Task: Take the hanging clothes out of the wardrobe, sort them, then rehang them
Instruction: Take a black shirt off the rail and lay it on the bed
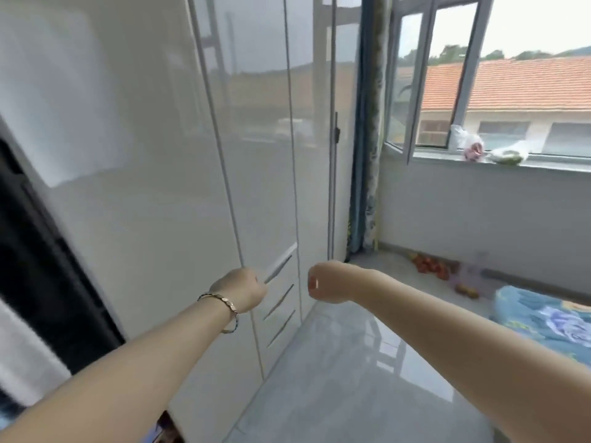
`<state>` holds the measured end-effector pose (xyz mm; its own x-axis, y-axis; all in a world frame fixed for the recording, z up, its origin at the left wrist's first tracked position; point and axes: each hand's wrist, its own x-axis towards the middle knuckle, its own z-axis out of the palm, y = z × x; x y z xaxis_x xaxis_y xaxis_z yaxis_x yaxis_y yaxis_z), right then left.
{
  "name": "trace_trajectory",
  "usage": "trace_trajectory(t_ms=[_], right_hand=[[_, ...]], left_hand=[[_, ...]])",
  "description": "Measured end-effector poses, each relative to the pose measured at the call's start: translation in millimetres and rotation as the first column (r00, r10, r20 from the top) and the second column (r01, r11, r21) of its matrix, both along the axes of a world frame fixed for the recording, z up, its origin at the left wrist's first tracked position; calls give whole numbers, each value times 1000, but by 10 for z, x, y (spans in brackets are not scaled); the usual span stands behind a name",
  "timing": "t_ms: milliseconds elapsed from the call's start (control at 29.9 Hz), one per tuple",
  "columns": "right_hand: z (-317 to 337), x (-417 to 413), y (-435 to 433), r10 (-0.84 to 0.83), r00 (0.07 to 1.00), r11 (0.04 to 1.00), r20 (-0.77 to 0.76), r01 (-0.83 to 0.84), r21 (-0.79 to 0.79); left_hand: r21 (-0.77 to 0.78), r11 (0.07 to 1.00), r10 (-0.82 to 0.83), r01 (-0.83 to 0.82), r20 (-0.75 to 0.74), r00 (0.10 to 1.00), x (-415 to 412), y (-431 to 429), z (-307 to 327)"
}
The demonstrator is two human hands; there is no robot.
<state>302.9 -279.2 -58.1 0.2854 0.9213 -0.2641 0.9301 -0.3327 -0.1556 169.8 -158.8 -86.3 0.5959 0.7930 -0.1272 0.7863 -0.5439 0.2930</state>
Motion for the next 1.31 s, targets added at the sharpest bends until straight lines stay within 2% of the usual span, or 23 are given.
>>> trace_trajectory(t_ms=[134,268,402,502,602,636,703,770,904,1038,1104,1205,1305], right_hand=[[372,-493,1060,208,975,969,75,-215,119],[642,-988,1946,360,932,917,32,-360,170],[996,-1589,2623,555,826,825,-101,-530,197],[1251,-2099,2920,691,714,712,-108,-649,269],[1454,-2610,3105,724,669,674,-169,-633,381],[1502,-2770,3183,757,638,629,-141,-653,422],[1637,-3040,3346,777,606,599,-168,-632,492],[1769,-3308,3535,764,610,587,-210,-523,618],[2072,-3804,3952,728,629,583,-272,-361,728],[2311,-4111,4366,616,700,679,-360,-242,693],[2324,-4152,4528,599,719,708,-353,-270,652],[2231,-4244,4676,545,687,805,-481,-267,530],[2171,-4351,4796,536,696,814,-478,-275,512]], left_hand=[[0,960,278,-279,44,959,-705,781,257],[76,858,499,-508,117,859,-1353,1261,532],[106,722,658,-683,197,726,-1946,1503,845],[165,622,732,-765,223,644,-2394,1566,1115],[193,526,788,-828,255,560,-2813,1594,1380],[200,493,806,-847,261,531,-2946,1606,1457],[218,432,832,-875,279,479,-3194,1628,1588],[249,387,846,-888,287,449,-3413,1662,1710],[300,381,830,-874,306,467,-3765,1835,1931],[341,412,795,-845,320,516,-4054,2095,2100],[365,436,772,-823,318,550,-4150,2223,2159],[409,431,730,-804,366,577,-4249,2402,2200],[450,389,677,-804,452,581,-4287,2525,2212]])
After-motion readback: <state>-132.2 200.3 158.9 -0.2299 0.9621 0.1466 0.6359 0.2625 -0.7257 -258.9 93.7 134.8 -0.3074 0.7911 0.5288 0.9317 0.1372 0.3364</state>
